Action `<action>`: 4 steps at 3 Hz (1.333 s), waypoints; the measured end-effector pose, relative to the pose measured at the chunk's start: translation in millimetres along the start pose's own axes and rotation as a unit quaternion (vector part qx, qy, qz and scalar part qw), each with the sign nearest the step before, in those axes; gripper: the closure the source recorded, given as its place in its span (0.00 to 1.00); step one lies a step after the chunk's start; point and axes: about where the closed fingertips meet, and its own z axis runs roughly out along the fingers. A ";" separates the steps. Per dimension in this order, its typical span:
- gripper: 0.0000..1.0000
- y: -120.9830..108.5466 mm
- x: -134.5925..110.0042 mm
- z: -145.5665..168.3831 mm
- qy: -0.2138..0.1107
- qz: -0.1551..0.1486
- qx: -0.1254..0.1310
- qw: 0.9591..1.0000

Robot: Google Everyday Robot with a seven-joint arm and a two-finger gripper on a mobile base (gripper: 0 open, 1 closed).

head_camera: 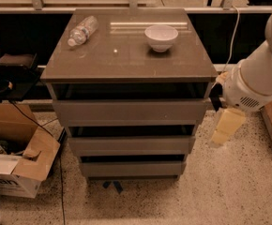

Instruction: Open middle drawer

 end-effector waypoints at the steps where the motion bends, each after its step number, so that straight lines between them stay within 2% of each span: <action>1: 0.00 -5.0 0.9 30.0 -0.007 -0.023 0.020 1.000; 2: 0.00 -10.2 1.3 57.4 -0.010 -0.030 0.035 0.999; 3: 0.00 -12.6 0.0 59.0 -0.012 -0.031 0.041 0.999; 4: 0.00 -5.4 -1.5 59.9 0.009 -0.046 0.046 0.998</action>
Offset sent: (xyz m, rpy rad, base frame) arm 0.0456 0.0075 -0.0813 -0.0267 -0.1274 0.0414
